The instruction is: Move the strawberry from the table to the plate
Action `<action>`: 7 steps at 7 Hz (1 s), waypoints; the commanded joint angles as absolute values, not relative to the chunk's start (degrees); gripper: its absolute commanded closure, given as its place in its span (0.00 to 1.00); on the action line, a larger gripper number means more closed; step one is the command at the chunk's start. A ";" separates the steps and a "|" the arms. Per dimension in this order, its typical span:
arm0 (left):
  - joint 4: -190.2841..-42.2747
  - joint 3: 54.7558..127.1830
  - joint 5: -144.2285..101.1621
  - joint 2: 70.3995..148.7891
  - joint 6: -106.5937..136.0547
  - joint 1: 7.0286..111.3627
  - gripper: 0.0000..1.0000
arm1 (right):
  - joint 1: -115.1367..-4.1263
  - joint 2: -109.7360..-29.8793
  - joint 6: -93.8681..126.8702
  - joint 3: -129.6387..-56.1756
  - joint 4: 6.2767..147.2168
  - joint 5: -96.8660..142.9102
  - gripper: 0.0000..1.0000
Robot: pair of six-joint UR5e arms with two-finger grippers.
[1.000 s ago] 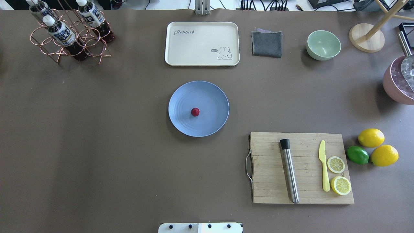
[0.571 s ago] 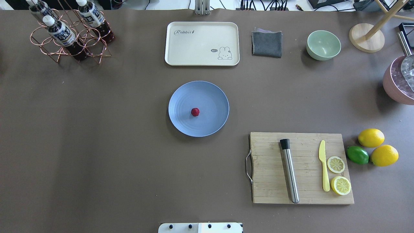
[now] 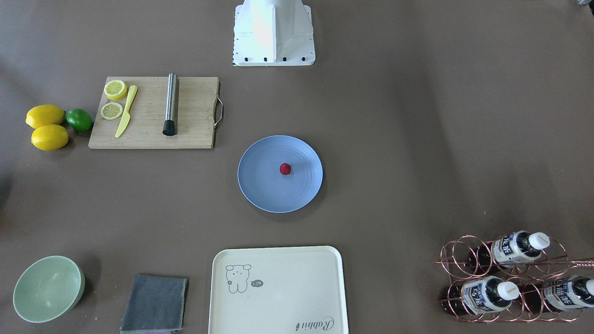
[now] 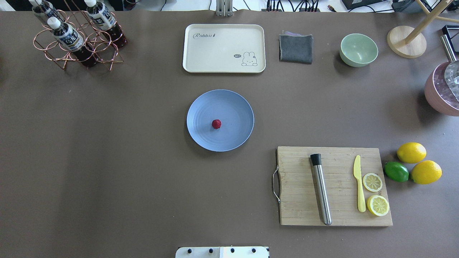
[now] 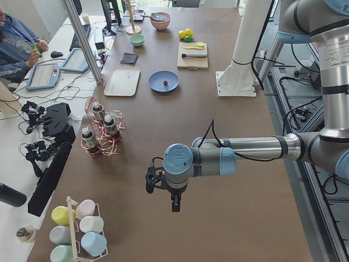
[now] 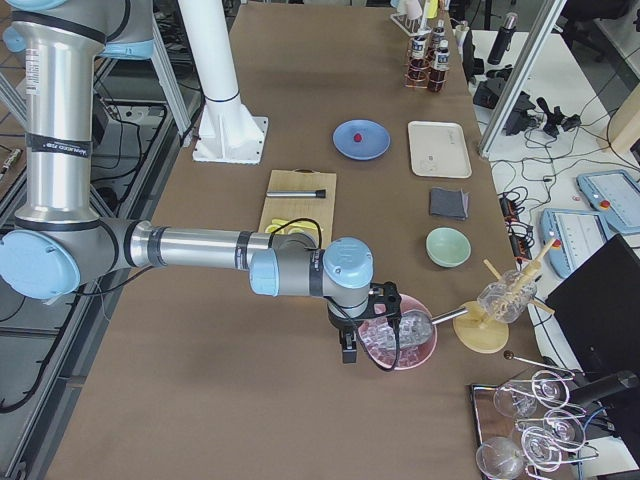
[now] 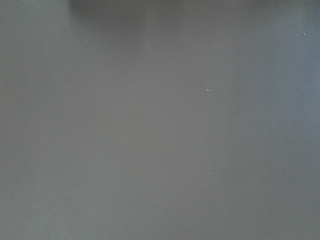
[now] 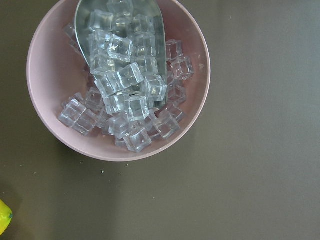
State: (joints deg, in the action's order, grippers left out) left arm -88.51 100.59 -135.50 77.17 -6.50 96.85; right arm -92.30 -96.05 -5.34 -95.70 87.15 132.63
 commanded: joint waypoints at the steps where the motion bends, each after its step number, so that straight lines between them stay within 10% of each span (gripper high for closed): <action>1: -88.51 100.55 -135.44 77.25 -6.50 96.86 0.01 | -92.20 -96.24 -5.36 -95.71 87.10 133.15 0.00; 7: -88.42 99.93 -135.35 77.17 -6.42 96.77 0.01 | -91.76 -96.06 -5.45 -95.71 87.01 132.72 0.00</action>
